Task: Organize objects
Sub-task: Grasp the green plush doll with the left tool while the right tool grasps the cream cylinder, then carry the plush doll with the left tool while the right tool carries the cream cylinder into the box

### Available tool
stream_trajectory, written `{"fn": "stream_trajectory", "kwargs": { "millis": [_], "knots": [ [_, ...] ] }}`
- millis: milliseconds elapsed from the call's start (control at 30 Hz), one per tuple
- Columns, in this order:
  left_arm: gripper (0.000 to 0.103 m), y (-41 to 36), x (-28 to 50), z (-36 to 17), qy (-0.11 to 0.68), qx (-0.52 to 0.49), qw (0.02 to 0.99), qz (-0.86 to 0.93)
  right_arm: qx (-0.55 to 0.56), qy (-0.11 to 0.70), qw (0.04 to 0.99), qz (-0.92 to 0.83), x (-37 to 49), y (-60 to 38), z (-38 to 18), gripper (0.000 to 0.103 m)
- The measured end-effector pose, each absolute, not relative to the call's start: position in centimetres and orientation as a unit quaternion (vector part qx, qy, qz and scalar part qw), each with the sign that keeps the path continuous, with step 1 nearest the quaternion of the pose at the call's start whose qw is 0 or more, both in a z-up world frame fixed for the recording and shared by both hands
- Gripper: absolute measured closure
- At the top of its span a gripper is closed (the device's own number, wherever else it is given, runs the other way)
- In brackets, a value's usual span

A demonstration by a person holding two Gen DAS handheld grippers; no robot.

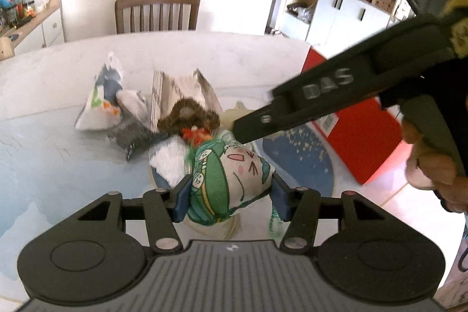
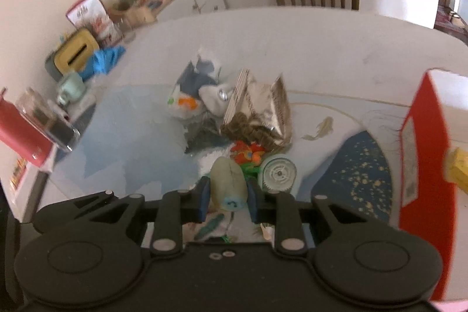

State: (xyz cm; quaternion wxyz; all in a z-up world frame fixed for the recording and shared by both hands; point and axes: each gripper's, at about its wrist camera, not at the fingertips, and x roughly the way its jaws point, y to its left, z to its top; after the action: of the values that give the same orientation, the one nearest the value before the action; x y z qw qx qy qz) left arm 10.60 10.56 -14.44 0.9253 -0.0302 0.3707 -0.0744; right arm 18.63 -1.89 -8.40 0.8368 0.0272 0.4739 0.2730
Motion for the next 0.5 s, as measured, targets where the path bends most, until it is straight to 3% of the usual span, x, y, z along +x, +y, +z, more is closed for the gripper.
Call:
{"fn": "stream_trajectory", "kwargs": {
  "millis": [500],
  "knots": [
    [0.048, 7.9, 9.3, -7.8, 0.342, -0.01, 0.935, -0.093, 0.066, 0.423, 0.875, 0.224, 15.2, -10.1, -3.7, 0.078]
  ]
}}
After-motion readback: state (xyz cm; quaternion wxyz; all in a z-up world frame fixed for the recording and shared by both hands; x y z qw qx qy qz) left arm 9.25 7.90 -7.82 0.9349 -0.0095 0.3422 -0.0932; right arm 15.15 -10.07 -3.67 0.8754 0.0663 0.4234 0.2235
